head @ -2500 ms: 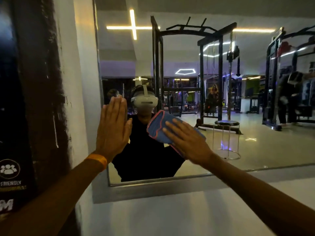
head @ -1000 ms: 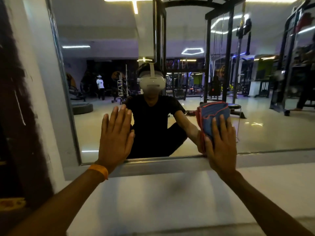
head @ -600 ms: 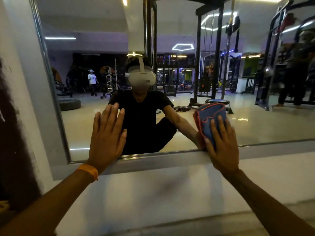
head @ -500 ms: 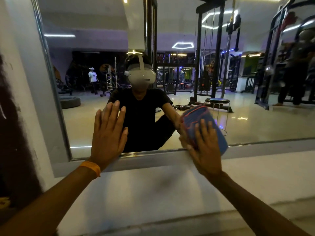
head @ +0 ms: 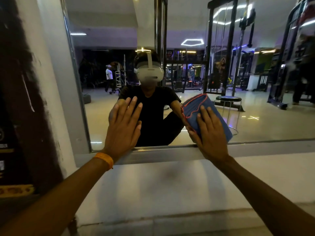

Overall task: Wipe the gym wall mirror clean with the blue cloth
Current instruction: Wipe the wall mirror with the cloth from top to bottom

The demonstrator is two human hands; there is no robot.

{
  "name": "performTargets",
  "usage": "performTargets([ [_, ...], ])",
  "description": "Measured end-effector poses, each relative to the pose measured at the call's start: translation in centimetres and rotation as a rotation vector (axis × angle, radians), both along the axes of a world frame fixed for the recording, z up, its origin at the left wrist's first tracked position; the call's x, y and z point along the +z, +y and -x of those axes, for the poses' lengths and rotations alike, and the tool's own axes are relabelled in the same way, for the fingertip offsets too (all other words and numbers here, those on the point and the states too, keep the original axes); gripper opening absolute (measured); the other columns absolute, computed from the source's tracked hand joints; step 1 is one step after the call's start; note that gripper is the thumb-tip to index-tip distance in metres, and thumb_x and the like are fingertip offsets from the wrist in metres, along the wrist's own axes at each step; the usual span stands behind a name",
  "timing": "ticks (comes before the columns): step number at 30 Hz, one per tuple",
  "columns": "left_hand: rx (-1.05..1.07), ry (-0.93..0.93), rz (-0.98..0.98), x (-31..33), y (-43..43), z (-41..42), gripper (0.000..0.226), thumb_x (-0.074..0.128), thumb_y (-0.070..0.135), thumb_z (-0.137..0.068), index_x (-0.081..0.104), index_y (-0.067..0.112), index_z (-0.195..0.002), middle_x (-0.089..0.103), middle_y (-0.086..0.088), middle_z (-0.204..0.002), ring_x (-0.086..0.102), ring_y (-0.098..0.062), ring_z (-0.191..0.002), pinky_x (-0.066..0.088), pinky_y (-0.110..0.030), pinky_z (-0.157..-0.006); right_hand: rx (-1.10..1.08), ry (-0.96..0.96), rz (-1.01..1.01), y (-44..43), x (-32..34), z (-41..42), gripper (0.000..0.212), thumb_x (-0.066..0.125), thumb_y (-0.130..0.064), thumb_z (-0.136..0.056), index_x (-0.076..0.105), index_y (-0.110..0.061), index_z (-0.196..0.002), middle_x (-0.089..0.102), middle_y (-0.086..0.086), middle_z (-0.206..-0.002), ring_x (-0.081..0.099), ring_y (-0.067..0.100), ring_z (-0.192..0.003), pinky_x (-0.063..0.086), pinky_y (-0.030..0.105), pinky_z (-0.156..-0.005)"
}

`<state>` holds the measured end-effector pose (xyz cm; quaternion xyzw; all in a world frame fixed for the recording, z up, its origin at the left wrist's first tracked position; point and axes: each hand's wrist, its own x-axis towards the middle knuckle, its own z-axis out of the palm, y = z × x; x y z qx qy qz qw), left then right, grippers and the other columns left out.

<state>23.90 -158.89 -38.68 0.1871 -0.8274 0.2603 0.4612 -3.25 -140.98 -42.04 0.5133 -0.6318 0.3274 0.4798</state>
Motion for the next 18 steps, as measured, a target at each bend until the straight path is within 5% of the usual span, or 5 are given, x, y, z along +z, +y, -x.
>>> performTargets([
  [3, -0.03, -0.024, 0.014, 0.1, -0.4, -0.6, 0.063, 0.036, 0.033, -0.108, 0.024, 0.007, -0.163, 0.015, -0.016, -0.172, 0.012, -0.033, -0.16, 0.021, -0.062, -0.124, -0.041, 0.142, -0.001, 0.3, 1.1, 1.4, 0.069, 0.034, -0.058, -0.107, 0.039, -0.005, -0.151, 0.038, 0.021, -0.16, 0.029, 0.037, -0.148, 0.007, 0.037, -0.127],
  [7, -0.034, -0.018, 0.018, -0.1, -0.9, -1.2, 0.063, 0.037, 0.033, -0.108, 0.024, 0.007, -0.163, 0.015, -0.015, -0.172, 0.011, -0.034, -0.16, 0.021, -0.062, -0.124, -0.044, 0.211, -0.018, -0.2, 1.7, 2.1, 0.061, 0.035, -0.054, -0.108, 0.034, -0.017, -0.157, 0.027, 0.017, -0.163, 0.026, 0.04, -0.149, 0.025, 0.058, -0.12],
  [13, -0.05, 0.036, 0.013, -0.3, -1.2, -1.1, 0.063, 0.04, 0.03, -0.107, 0.025, 0.005, -0.162, 0.016, -0.016, -0.172, 0.012, -0.035, -0.16, 0.017, -0.061, -0.126, 0.008, 0.079, 0.06, -2.0, 1.0, 0.0, 0.064, 0.042, -0.042, -0.105, 0.021, -0.024, -0.163, 0.019, 0.015, -0.169, 0.011, 0.041, -0.157, 0.002, 0.054, -0.128],
  [18, -0.067, 0.069, -0.012, -1.2, -1.4, -1.1, 0.063, 0.038, 0.03, -0.106, 0.026, 0.005, -0.162, 0.016, -0.016, -0.172, 0.013, -0.036, -0.16, 0.015, -0.062, -0.126, 0.057, 0.57, -0.33, -2.9, -3.7, -2.3, 0.072, 0.053, -0.038, -0.101, 0.016, -0.026, -0.162, 0.01, 0.006, -0.171, -0.002, 0.03, -0.16, -0.001, 0.052, -0.129],
])
